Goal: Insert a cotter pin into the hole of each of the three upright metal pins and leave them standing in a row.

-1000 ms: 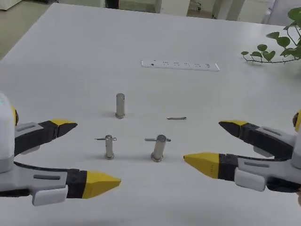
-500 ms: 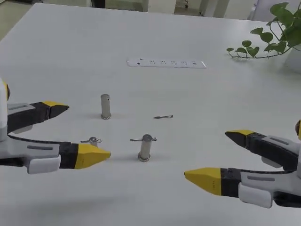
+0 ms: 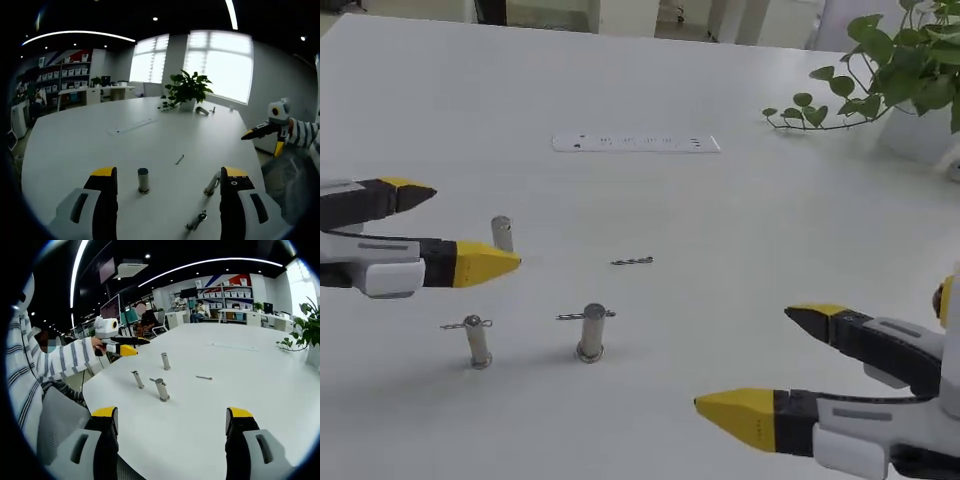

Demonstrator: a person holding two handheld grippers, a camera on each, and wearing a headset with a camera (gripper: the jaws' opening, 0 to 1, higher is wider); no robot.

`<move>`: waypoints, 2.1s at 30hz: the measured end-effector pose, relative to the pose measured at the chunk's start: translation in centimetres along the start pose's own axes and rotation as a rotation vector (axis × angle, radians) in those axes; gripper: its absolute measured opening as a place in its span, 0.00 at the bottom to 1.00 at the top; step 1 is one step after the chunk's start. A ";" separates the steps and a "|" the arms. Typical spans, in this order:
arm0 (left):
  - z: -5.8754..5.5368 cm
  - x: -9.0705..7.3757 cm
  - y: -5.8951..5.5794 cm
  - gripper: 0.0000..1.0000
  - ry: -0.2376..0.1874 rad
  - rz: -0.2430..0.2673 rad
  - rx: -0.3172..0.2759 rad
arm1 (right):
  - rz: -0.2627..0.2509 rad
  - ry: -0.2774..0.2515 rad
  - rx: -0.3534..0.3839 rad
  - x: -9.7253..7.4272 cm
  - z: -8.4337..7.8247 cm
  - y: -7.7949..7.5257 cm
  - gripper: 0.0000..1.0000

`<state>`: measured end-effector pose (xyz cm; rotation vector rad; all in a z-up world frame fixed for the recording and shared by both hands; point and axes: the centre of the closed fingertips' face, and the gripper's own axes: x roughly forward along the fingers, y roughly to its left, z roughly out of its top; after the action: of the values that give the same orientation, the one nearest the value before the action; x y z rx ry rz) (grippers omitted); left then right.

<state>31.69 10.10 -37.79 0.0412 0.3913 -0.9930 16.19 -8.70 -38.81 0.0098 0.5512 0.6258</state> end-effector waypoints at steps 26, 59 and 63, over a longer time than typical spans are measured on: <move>-4.7 5.6 4.2 0.39 0.166 0.015 0.014 | -0.043 0.012 0.053 -0.7 -0.9 -0.2 0.86; -7.7 7.5 4.6 0.10 0.239 0.004 0.099 | -0.006 0.019 0.069 0.6 -1.4 0.5 0.80; -7.5 7.6 4.8 0.10 0.231 0.037 0.032 | -0.003 0.025 0.069 0.7 -1.5 0.6 0.80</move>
<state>36.97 8.20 -48.04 0.1934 0.5842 -0.9606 15.61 -8.06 -40.39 0.0658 0.5964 0.6044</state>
